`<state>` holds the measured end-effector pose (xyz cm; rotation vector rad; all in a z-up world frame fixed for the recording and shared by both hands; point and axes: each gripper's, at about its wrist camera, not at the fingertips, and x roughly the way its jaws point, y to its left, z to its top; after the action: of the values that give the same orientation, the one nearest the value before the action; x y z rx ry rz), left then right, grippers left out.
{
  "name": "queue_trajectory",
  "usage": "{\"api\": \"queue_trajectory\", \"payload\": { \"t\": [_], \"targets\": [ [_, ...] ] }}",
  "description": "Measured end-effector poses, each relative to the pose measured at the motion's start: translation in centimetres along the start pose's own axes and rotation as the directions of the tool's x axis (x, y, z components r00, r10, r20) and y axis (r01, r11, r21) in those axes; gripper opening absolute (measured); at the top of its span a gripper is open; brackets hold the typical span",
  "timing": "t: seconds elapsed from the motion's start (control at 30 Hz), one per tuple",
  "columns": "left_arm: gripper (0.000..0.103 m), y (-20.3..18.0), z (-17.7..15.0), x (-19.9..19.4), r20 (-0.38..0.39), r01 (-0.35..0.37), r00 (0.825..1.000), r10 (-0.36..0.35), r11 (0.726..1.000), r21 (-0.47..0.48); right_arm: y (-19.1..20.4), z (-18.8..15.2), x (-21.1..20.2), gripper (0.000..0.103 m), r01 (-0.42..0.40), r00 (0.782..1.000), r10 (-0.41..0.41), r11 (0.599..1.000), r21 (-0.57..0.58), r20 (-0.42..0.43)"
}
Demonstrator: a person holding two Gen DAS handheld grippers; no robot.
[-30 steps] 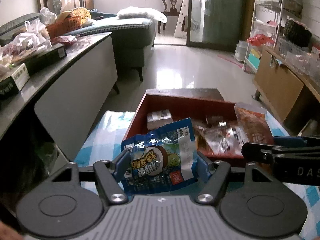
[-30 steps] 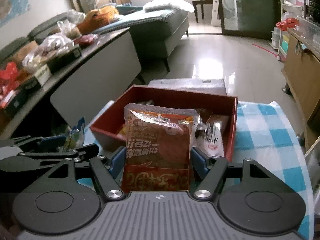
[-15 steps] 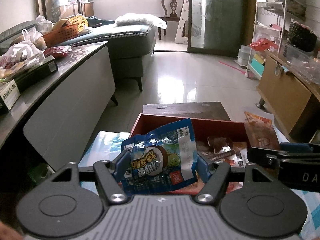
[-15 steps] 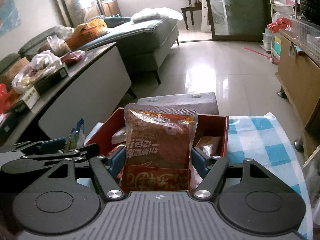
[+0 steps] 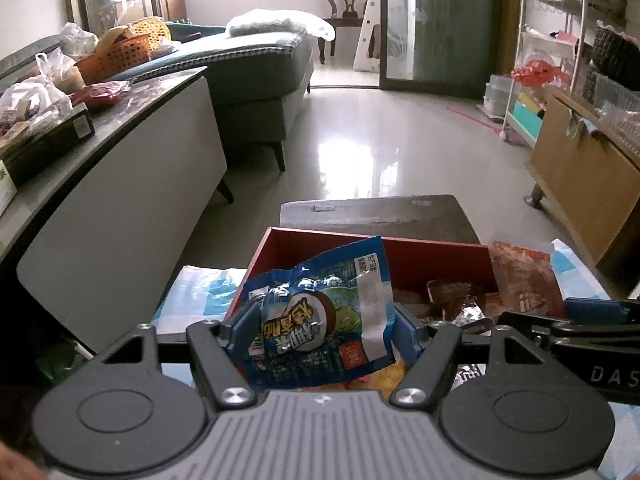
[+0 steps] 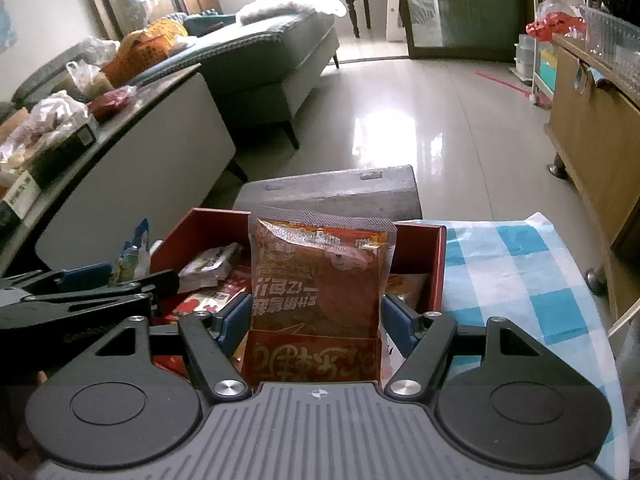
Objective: Organize snacks
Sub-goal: 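Lift both held bags and carry them over the red box, then lower both bags into the red box and open both tools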
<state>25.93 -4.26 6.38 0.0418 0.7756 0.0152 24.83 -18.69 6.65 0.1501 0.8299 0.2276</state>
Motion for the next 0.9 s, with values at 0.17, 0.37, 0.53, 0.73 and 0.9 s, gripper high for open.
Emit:
{"api": "queue_trajectory", "payload": {
  "t": [0.17,0.37,0.53,0.73,0.9],
  "targets": [
    [0.064,-0.3,0.1,1.0,-0.011,-0.004,1.0,0.004,1.0,0.006,-0.2,0.2,0.7,0.076,0.007,1.0,-0.007,1.0,0.003,-0.01],
    [0.064,-0.7,0.1,2.1,-0.033,-0.003,0.999,0.003,1.0,0.016,-0.5,0.2,1.6,0.076,0.021,0.999,-0.021,1.0,0.005,-0.028],
    [0.064,-0.9,-0.1,3.1,-0.055,-0.004,0.998,0.006,1.0,0.028,-0.7,0.2,2.5,0.076,0.028,0.999,-0.027,1.0,0.002,-0.043],
    [0.069,-1.0,-0.1,3.6,-0.067,-0.013,0.998,0.015,0.999,0.033,-0.9,-0.1,3.7,0.08,0.041,0.997,-0.041,0.999,0.0,-0.072],
    [0.069,-1.2,0.0,3.1,-0.047,-0.026,0.999,0.028,0.998,0.05,-0.8,0.0,3.6,0.085,0.044,0.997,-0.044,0.999,0.002,-0.07]
  ]
}}
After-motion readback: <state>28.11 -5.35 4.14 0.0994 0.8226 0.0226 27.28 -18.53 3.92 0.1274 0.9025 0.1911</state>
